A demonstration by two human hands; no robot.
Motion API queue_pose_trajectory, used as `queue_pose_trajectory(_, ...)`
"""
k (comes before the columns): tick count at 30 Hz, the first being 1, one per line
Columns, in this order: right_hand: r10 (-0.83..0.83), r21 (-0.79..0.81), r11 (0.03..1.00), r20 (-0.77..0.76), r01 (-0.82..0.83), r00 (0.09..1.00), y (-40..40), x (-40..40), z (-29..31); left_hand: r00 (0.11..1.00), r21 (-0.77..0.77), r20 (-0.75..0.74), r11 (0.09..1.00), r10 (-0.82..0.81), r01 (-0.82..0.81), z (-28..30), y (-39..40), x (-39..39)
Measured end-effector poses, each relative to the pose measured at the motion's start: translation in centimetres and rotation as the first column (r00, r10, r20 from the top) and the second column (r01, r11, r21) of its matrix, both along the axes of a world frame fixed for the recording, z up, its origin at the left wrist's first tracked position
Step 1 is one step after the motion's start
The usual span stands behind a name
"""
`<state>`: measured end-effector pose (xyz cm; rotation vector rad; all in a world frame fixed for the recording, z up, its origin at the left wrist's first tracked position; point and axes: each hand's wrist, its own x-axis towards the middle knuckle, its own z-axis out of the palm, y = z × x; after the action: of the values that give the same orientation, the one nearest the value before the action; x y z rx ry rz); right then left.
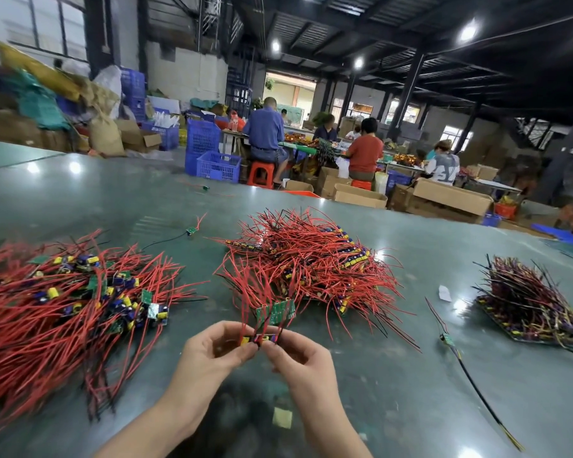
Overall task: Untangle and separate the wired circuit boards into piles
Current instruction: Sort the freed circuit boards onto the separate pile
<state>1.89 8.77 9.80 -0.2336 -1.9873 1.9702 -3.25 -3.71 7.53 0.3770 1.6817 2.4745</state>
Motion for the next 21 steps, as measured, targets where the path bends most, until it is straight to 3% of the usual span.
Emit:
queue_pose_trajectory(7,0.034,0.054,0.998,-0.045,-0.032,0.998,0.07,0.12,0.13,0.999,0.063,0.038,0.998,-0.025,0.023,0.24,-0.12,-0.10)
queue_pose_trajectory(15,0.068,0.073,0.995,0.003,-0.068,0.998,0.28,0.01,-0.16,1.000,0.019,-0.021,1.000,-0.023,0.024,-0.08,-0.46,-0.13)
queue_pose_trajectory(21,0.100,0.063,0.993,0.004,-0.101,0.995,0.69,0.05,0.02,0.997,0.069,0.055,0.996,-0.053,0.049,-0.05,-0.39,-0.29)
